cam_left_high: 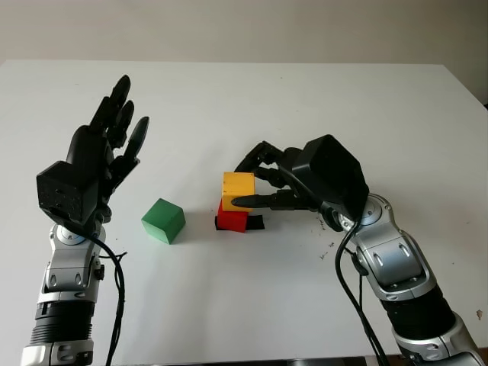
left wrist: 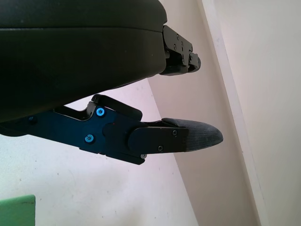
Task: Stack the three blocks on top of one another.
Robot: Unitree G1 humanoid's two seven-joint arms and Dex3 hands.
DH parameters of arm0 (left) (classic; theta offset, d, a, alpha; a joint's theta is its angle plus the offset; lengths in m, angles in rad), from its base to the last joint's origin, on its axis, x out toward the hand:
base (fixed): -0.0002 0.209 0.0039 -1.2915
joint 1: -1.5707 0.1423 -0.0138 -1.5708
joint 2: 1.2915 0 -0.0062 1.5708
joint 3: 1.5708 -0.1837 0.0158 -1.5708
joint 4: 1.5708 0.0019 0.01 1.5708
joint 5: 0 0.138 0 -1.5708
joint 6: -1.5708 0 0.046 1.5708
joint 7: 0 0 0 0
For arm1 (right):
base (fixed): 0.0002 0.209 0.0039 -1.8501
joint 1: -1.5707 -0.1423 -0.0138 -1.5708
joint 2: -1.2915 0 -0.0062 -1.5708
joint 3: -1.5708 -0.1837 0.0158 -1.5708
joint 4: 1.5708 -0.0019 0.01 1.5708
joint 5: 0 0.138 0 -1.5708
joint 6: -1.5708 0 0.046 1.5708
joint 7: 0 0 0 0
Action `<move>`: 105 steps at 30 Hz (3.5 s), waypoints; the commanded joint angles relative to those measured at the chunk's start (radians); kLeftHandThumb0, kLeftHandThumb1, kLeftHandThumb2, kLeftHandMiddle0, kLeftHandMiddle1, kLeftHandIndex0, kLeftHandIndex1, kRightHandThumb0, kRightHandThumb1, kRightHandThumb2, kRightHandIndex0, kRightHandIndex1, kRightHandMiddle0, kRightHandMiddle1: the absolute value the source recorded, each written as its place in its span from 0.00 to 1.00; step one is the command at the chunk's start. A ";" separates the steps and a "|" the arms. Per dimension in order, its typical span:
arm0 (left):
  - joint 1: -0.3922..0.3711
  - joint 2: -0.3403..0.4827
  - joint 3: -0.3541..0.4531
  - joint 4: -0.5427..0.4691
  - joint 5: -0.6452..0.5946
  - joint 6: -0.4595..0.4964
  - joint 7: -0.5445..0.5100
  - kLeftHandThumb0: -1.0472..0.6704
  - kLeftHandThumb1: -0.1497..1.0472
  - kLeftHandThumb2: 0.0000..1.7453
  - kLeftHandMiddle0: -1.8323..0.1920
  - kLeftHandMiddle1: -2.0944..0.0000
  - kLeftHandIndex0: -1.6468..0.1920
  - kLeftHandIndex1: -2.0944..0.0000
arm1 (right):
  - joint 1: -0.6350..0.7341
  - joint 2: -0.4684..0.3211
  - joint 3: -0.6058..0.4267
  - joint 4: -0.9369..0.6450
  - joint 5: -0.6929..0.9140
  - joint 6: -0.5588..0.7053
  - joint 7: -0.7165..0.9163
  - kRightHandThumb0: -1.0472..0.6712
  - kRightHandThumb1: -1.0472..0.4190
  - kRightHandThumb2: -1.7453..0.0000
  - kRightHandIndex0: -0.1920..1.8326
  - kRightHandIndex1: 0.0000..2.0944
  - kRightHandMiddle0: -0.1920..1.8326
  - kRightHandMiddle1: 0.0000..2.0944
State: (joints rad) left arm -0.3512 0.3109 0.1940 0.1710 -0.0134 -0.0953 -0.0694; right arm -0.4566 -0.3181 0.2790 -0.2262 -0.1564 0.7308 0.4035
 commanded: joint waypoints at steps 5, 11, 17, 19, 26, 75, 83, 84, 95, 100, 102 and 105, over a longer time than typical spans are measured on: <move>0.007 -0.002 -0.002 -0.016 -0.001 -0.009 -0.001 0.23 1.00 0.23 0.83 0.97 0.82 0.98 | -0.003 0.010 0.002 0.009 0.008 -0.001 0.003 0.37 0.01 0.97 0.22 0.03 0.15 0.81; 0.008 0.003 -0.004 -0.012 0.005 -0.015 -0.005 0.23 1.00 0.23 0.84 0.98 0.83 0.98 | -0.001 0.016 0.000 -0.002 0.019 0.013 0.010 0.36 0.01 0.97 0.21 0.02 0.15 0.81; 0.007 0.000 -0.003 -0.010 0.007 -0.021 -0.004 0.24 1.00 0.24 0.84 0.97 0.82 0.98 | 0.004 0.011 0.002 -0.008 0.024 0.006 0.022 0.36 0.02 0.97 0.21 0.02 0.16 0.82; 0.007 0.000 -0.002 -0.008 0.004 -0.024 -0.007 0.24 1.00 0.24 0.84 0.97 0.82 0.98 | 0.005 0.008 0.005 -0.013 0.024 0.009 0.027 0.36 0.02 0.97 0.21 0.03 0.16 0.82; 0.008 -0.001 -0.003 -0.012 0.006 -0.014 -0.004 0.23 1.00 0.23 0.84 0.98 0.83 0.98 | 0.010 0.001 0.008 -0.007 0.020 -0.016 0.035 0.35 0.02 0.97 0.22 0.03 0.17 0.81; 0.010 -0.002 -0.002 0.002 -0.004 -0.033 -0.005 0.23 1.00 0.23 0.84 0.97 0.82 0.97 | 0.106 0.032 -0.351 0.189 0.214 -0.643 -0.148 0.25 0.00 0.66 0.06 0.03 0.07 0.04; 0.013 0.001 0.006 0.003 -0.018 -0.042 -0.016 0.24 1.00 0.23 0.83 0.97 0.81 0.97 | 0.136 0.105 -0.403 0.255 0.257 -0.631 -0.241 0.28 0.00 0.63 0.03 0.02 0.03 0.02; 0.013 0.002 0.006 0.003 -0.019 -0.042 -0.017 0.24 1.00 0.23 0.83 0.97 0.81 0.97 | 0.137 0.113 -0.406 0.263 0.259 -0.627 -0.250 0.27 0.00 0.64 0.03 0.02 0.03 0.02; 0.019 0.043 0.005 -0.030 -0.010 -0.006 -0.054 0.23 1.00 0.23 0.82 0.97 0.80 0.97 | 0.157 0.141 -0.378 0.265 0.259 -0.550 -0.255 0.25 0.00 0.63 0.02 0.02 0.01 0.02; 0.043 0.130 -0.010 -0.040 0.091 -0.085 -0.065 0.22 1.00 0.23 0.81 0.97 0.79 0.97 | 0.162 0.150 -0.357 0.270 0.244 -0.585 -0.255 0.26 0.00 0.63 0.03 0.03 0.03 0.03; 0.061 0.178 -0.001 -0.067 0.131 -0.113 -0.077 0.21 1.00 0.24 0.79 0.97 0.78 0.97 | 0.163 0.159 -0.350 0.269 0.234 -0.593 -0.266 0.25 0.00 0.63 0.04 0.03 0.04 0.03; 0.090 0.234 0.018 -0.140 0.154 -0.071 -0.108 0.20 1.00 0.19 0.76 0.96 0.75 0.96 | 0.163 0.168 -0.344 0.264 0.224 -0.592 -0.278 0.25 0.00 0.64 0.04 0.03 0.04 0.03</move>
State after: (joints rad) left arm -0.2750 0.5212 0.2009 0.0653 0.1322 -0.1740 -0.1695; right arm -0.2968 -0.1558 -0.0705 0.0568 0.0721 0.1518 0.1296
